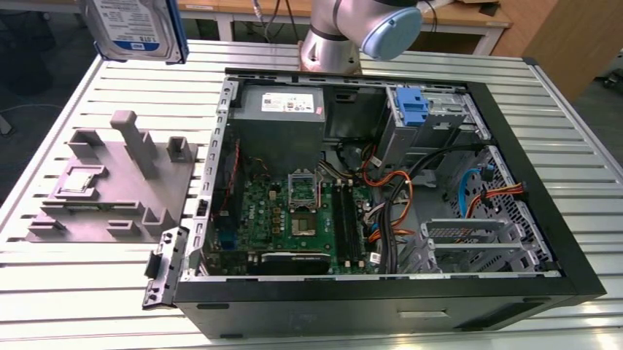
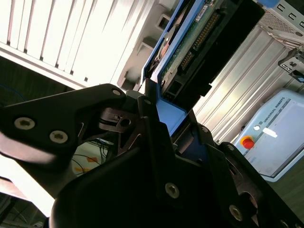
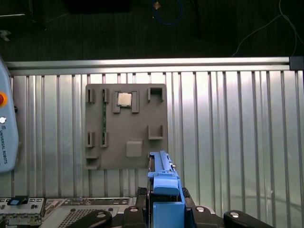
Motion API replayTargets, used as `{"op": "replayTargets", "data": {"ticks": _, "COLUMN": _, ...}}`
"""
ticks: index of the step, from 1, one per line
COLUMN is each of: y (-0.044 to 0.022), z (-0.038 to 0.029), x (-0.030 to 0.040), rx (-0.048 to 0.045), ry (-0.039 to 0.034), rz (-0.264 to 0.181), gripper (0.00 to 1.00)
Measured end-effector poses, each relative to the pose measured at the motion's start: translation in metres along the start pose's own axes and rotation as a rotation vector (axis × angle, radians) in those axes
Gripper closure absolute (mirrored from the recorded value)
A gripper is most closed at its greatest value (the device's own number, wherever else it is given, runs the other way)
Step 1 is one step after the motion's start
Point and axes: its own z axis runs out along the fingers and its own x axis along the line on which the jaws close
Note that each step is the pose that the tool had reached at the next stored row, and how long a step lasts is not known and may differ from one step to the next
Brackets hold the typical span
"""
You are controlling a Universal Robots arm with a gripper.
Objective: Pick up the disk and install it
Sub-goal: 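Pick up the disk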
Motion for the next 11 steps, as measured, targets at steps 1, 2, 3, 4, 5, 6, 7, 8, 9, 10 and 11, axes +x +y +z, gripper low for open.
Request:
{"op": "replayTargets", "data": {"ticks": 1, "y": -0.0003, "z": 0.0000, "x": 0.0000, "rx": 0.0000, "ry": 0.0000, "rz": 0.000, "gripper": 0.64}}
{"op": "replayTargets", "data": {"ticks": 2, "y": -0.0006, "z": -0.0001, "x": 0.0000, "rx": -0.0001, "ry": 0.0001, "rz": 0.000, "gripper": 0.64}}
{"op": "replayTargets", "data": {"ticks": 3, "y": -0.0009, "z": -0.0001, "x": 0.0000, "rx": -0.0001, "ry": 0.0001, "rz": 0.000, "gripper": 0.64}}
{"op": "replayTargets", "data": {"ticks": 4, "y": -0.0012, "z": 0.0000, "x": -0.0001, "rx": 0.0000, "ry": 0.0000, "rz": 0.000, "gripper": 0.64}}
{"op": "replayTargets", "data": {"ticks": 5, "y": -0.0015, "z": -0.0001, "x": -0.0001, "rx": 0.0000, "ry": 0.0001, "rz": 0.000, "gripper": 0.64}}
{"op": "replayTargets", "data": {"ticks": 6, "y": -0.0018, "z": -0.0001, "x": -0.0001, "rx": -0.0001, "ry": 0.0001, "rz": 0.000, "gripper": 0.64}}
{"op": "replayTargets", "data": {"ticks": 7, "y": -0.0020, "z": -0.0001, "x": -0.0001, "rx": -0.0001, "ry": 0.0001, "rz": 0.000, "gripper": 0.64}}
{"op": "replayTargets", "data": {"ticks": 8, "y": -0.0022, "z": -0.0001, "x": -0.0001, "rx": -0.0001, "ry": 0.0001, "rz": 0.000, "gripper": 0.64}}
{"op": "replayTargets", "data": {"ticks": 9, "y": -0.0024, "z": -0.0001, "x": -0.0001, "rx": 0.0000, "ry": 0.0000, "rz": 0.000, "gripper": 0.64}}
{"op": "replayTargets", "data": {"ticks": 10, "y": -0.0029, "z": -0.0001, "x": -0.0001, "rx": 0.0000, "ry": 0.0001, "rz": 0.000, "gripper": 0.64}}
{"op": "replayTargets", "data": {"ticks": 11, "y": -0.0031, "z": -0.0001, "x": -0.0001, "rx": -0.0001, "ry": 0.0001, "rz": 0.000, "gripper": 0.64}}
